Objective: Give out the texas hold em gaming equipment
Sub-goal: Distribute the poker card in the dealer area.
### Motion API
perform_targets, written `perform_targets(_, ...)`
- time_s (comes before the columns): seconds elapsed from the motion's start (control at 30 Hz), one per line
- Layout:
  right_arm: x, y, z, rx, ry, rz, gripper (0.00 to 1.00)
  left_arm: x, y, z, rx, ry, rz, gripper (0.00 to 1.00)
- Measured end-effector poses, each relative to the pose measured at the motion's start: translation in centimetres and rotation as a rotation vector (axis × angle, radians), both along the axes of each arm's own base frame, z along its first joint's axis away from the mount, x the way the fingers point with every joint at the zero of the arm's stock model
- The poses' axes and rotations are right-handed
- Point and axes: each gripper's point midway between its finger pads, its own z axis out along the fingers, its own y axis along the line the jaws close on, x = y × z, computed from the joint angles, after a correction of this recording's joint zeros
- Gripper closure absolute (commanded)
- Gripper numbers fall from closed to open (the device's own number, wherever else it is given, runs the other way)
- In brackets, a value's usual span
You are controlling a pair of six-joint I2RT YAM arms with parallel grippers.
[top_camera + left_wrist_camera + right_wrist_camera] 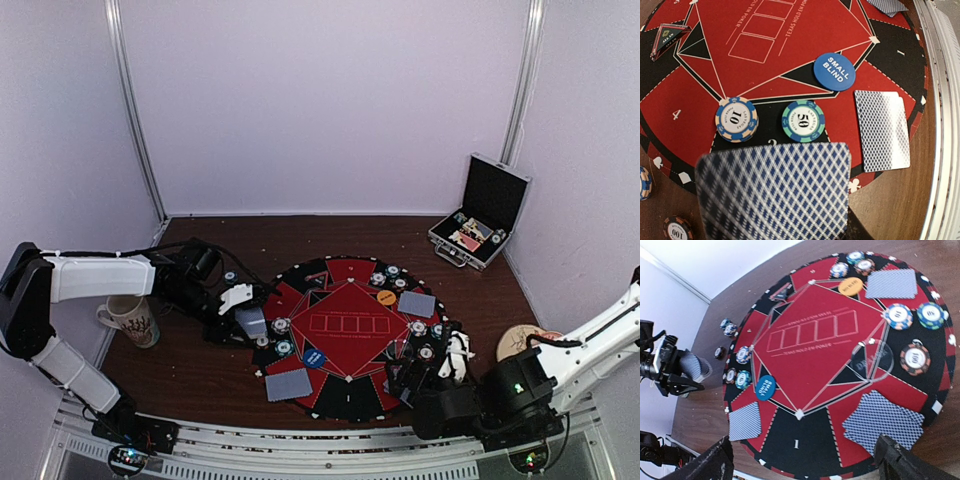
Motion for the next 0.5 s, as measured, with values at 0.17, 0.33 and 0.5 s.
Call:
perform_targets(0.17, 0.6, 3.6, 4.1, -0.086, -0.177, 0.079, 0.0, 0.0, 0.0, 0.0, 0.0, 0.0, 0.0, 0.65)
perform_targets(0.33, 2.3, 6.1, 6.4, -0.047, -0.257, 0.143, 0.0, 0.0, 0.0, 0.0, 0.0, 0.0, 0.0, 0.65)
perform_targets(0.5, 7.0, 5.9, 4.9, 0.041, -0.235, 0.17, 0.0, 0.0, 0.0, 0.0, 0.0, 0.0, 0.0, 0.65)
